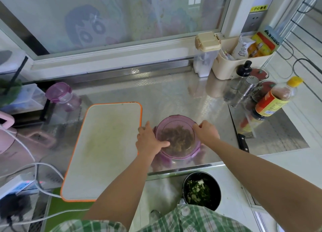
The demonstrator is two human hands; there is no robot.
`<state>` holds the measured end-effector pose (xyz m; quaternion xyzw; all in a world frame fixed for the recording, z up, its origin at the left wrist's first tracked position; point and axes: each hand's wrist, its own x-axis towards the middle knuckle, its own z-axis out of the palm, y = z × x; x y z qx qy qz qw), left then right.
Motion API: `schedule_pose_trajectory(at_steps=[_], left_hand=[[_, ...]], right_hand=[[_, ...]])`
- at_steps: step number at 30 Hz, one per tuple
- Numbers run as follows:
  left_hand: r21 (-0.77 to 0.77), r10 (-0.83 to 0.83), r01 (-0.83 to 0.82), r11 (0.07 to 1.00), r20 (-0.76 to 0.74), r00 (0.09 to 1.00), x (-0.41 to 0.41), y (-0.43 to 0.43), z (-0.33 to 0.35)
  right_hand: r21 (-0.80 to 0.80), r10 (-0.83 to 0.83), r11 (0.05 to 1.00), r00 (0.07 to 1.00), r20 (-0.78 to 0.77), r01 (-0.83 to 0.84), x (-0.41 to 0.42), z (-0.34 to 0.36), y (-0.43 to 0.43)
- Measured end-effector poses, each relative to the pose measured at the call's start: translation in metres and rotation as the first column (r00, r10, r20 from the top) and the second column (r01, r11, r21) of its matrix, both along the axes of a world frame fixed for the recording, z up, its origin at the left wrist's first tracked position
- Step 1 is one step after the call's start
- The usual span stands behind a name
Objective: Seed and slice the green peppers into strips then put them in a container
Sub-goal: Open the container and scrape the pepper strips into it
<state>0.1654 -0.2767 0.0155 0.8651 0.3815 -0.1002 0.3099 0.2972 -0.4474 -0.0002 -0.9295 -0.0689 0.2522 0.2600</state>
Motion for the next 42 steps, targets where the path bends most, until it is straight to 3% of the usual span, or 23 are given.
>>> schedule_pose_trajectory(at_steps=[2,4,7,10,16,22,24,27,30,33,36,39,42], left_hand=[[-0.063,-0.026,0.033,0.997,0.122,0.992,-0.001,-0.001,-0.004],[-0.108,-0.020,0.037,0.993,0.156,0.988,0.002,-0.004,-0.005],[-0.193,0.049,-0.017,0.981,0.158,0.986,0.012,-0.011,-0.003],[-0.204,0.068,-0.052,0.978,0.070,0.995,0.018,-0.012,-0.008],[-0.141,0.111,-0.105,0.984,0.029,0.993,0.023,0.004,-0.042],[-0.095,0.094,-0.094,0.991,-0.011,0.996,0.014,-0.012,-0.005],[-0.066,0.188,-0.188,0.980,-0.015,0.982,0.009,-0.017,-0.004],[-0.152,0.356,-0.348,0.925,0.026,0.934,0.007,-0.026,-0.011],[-0.187,0.414,-0.404,0.896,0.020,0.910,0.008,-0.039,-0.015],[-0.172,0.420,-0.408,0.897,0.035,0.907,0.008,-0.048,-0.014],[-0.275,0.455,-0.424,0.863,0.056,0.889,0.007,-0.045,-0.019],[-0.325,0.475,-0.424,0.846,0.095,0.875,0.001,-0.039,-0.025],[-0.322,0.470,-0.413,0.852,0.119,0.875,-0.002,-0.037,-0.029]], right_hand=[[-0.082,0.010,0.997,0.999,-0.040,-0.014,-0.003,-0.003,-0.011],[-0.056,0.028,0.998,1.000,-0.014,-0.029,-0.008,-0.003,-0.012],[0.102,0.172,0.979,0.984,0.039,-0.175,-0.017,0.001,-0.002],[0.095,0.259,0.961,0.965,0.030,-0.260,-0.024,-0.004,0.005],[0.168,0.209,0.965,0.977,-0.028,-0.202,-0.024,-0.009,0.005],[0.151,0.174,0.973,0.985,0.018,-0.175,-0.027,-0.003,0.005],[0.133,0.129,0.982,0.990,0.053,-0.135,-0.032,-0.001,0.005],[0.074,0.017,0.997,0.995,0.099,-0.025,-0.046,-0.001,0.003],[0.050,-0.028,0.998,0.995,0.096,0.023,-0.053,0.000,-0.001],[0.061,-0.031,0.998,0.998,0.053,0.028,-0.051,0.000,-0.002],[0.090,-0.038,0.995,0.997,-0.063,0.044,-0.048,-0.005,-0.001],[0.184,-0.097,0.973,0.971,-0.219,0.138,-0.050,-0.007,-0.001],[0.189,-0.158,0.958,0.948,-0.275,0.214,-0.048,-0.006,-0.003]])
